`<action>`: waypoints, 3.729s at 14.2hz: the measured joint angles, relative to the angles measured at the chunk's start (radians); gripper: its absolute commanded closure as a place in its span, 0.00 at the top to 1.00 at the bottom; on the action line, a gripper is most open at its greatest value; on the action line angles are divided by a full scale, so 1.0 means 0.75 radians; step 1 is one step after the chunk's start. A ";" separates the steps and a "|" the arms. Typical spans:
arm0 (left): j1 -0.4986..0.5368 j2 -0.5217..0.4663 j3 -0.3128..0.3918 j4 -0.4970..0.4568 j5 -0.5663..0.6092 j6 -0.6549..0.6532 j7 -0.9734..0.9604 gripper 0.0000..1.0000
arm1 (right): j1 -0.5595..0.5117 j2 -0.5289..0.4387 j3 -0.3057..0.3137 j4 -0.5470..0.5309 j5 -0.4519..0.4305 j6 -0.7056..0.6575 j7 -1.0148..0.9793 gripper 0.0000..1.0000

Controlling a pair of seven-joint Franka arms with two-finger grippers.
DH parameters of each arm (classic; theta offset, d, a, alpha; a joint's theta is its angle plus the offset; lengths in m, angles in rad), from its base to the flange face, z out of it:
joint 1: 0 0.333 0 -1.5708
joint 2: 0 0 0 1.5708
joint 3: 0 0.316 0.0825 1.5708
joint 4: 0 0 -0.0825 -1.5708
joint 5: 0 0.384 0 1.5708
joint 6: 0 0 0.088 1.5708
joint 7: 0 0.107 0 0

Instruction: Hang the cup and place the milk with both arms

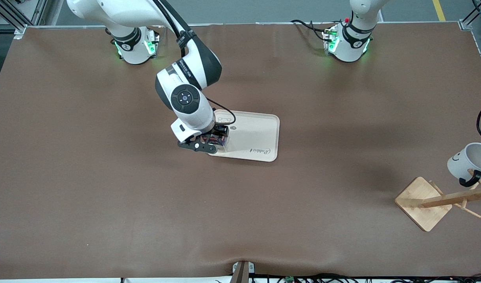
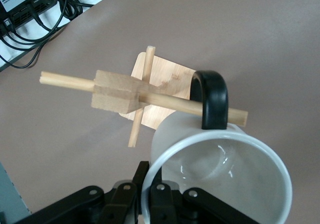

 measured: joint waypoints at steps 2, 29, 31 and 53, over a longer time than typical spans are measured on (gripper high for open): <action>-0.002 0.005 -0.003 0.001 0.000 0.003 -0.024 1.00 | 0.000 0.000 -0.002 0.003 0.000 -0.006 0.000 0.38; -0.335 -0.323 -0.142 0.061 0.000 -0.521 -1.043 1.00 | -0.985 -0.008 -0.050 0.003 -0.129 -0.327 -0.941 0.41; -0.501 -0.378 0.022 0.061 -0.010 -0.594 -1.043 1.00 | -0.987 -0.009 -0.050 -0.013 -0.131 -0.318 -0.941 0.69; -0.754 -0.638 0.373 -0.181 -0.178 -0.620 -1.048 1.00 | -0.989 -0.044 -0.037 0.250 -0.132 -0.446 -1.101 1.00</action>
